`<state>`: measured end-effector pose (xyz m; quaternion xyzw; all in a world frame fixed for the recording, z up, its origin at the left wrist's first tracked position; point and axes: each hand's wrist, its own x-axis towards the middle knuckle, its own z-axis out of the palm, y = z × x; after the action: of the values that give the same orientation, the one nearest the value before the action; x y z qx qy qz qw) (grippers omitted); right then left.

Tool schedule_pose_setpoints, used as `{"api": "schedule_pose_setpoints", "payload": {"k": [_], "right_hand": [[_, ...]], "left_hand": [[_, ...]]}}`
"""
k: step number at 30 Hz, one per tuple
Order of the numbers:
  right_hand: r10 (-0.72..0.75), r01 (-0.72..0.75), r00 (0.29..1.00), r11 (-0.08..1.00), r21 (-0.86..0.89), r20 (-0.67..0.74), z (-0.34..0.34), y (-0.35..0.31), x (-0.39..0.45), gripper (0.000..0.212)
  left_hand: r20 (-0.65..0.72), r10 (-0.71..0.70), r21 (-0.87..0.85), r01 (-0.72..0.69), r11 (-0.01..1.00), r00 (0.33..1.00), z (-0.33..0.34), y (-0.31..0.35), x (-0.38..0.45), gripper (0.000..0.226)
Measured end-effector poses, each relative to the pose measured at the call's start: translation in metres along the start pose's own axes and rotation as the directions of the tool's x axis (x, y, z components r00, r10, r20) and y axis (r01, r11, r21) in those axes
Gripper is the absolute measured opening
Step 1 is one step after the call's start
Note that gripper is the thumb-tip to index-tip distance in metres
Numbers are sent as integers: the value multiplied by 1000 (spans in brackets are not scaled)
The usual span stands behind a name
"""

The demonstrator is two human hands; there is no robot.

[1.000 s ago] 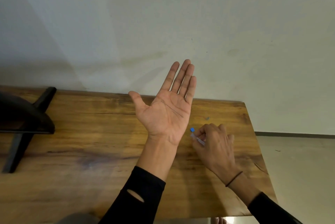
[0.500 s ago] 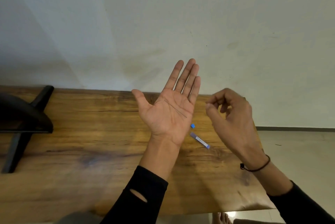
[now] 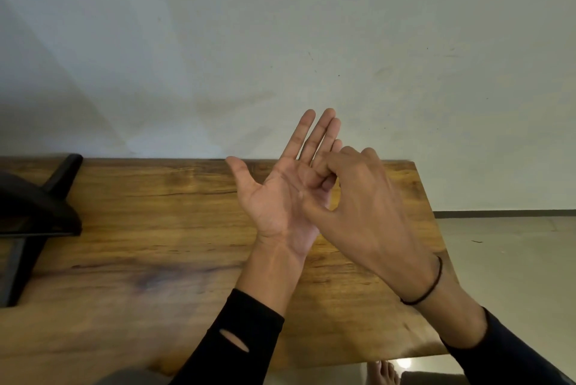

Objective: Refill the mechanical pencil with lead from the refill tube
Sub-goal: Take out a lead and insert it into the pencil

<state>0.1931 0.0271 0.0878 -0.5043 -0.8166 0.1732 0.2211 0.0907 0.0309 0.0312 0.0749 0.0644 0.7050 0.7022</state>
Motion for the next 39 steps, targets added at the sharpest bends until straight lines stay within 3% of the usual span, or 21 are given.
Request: {"api": "schedule_pose_setpoints", "payload": {"k": [7,11,13,15,16,17,19,21,22,23,25,30,32,34,36,39], "right_hand": [[15,-14,1000,999,-44,12,8,-5,1,11],[48,-51,997,997,55,53,5,0,4,12],[88,-106,992,972,210,95,0,7,10,10],[152,-182,982,911,369,108,-6,18,17,12],[187,-215,976,877,430,108,-9,25,21,12],[221,-246,969,840,484,109,-11,32,25,12],[271,-292,954,758,584,126,-14,45,29,11],[291,-319,944,697,642,153,-16,52,31,11],[298,-330,940,677,658,164,-15,54,31,11],[305,-342,936,658,671,177,-15,55,31,11],[323,-366,925,619,695,200,-15,58,31,11],[361,-383,909,531,756,208,-21,63,33,9],[360,-374,912,527,763,198,-25,64,33,8],[359,-351,917,522,778,173,-31,62,34,9],[351,-311,926,495,811,142,-42,57,35,9],[288,-215,954,448,868,87,-62,44,36,9]], "left_hand": [[7,-26,-23,26,999,1000,-6,-2,0,129],[-51,-48,-24,47,999,998,-4,1,0,126],[-148,-69,31,74,997,987,-6,8,3,114],[-360,-24,265,127,956,933,-10,16,9,87],[-473,53,456,193,869,880,-13,20,11,69],[-534,163,652,281,704,830,-17,24,11,52],[-439,371,899,403,173,818,-26,29,9,29],[-222,383,827,381,-414,897,-38,28,6,26],[-138,343,719,332,-611,929,-43,26,4,31],[-91,303,624,291,-725,949,-48,24,4,36],[-91,256,514,265,-816,962,-55,22,5,40],[-113,223,500,249,-829,968,-68,22,3,22],[-121,239,591,263,-762,963,-71,24,1,16],[-182,268,815,297,-497,946,-66,26,0,8],[-156,248,959,207,-192,956,-52,25,-3,4],[-8,207,1000,3,22,978,-27,22,-10,10]]}}
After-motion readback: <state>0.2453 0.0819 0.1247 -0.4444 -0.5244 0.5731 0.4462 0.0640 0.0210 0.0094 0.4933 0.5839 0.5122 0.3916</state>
